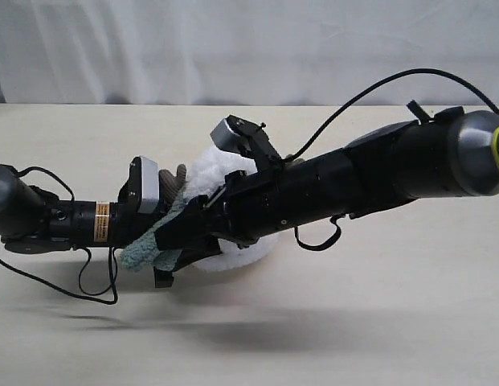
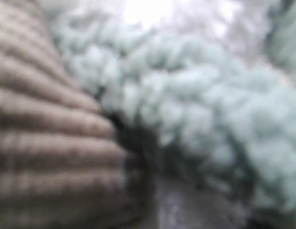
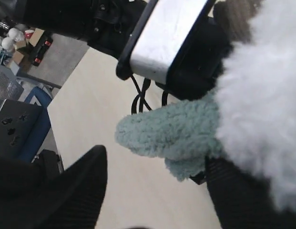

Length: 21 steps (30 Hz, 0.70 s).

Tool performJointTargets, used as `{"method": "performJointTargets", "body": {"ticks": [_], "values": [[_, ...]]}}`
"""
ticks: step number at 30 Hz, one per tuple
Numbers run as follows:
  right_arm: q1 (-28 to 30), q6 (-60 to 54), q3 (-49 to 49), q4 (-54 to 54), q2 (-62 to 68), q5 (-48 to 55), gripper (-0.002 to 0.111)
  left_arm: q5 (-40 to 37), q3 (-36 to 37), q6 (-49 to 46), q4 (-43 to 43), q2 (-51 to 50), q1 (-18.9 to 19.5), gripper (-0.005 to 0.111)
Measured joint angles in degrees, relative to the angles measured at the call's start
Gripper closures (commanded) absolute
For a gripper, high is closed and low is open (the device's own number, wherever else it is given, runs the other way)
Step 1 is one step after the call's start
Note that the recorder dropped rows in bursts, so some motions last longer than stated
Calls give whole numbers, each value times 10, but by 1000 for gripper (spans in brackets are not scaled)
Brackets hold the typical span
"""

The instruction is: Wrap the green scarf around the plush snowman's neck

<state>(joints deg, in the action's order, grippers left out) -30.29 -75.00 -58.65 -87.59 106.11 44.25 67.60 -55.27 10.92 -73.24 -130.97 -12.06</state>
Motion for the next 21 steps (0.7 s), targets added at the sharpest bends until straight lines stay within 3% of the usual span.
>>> {"method": "performJointTargets", "body": {"ticks": [12, 16, 21], "values": [[0, 127, 0, 15, -8, 52, 40, 1, 0, -2, 1, 0, 0, 107], [0, 195, -16, 77, -10, 89, 41, 9, 0, 0, -4, 0, 0, 107], [0, 314, -134, 203, -21, 139, 41, 10, 0, 45, 0, 0, 0, 107]]}}
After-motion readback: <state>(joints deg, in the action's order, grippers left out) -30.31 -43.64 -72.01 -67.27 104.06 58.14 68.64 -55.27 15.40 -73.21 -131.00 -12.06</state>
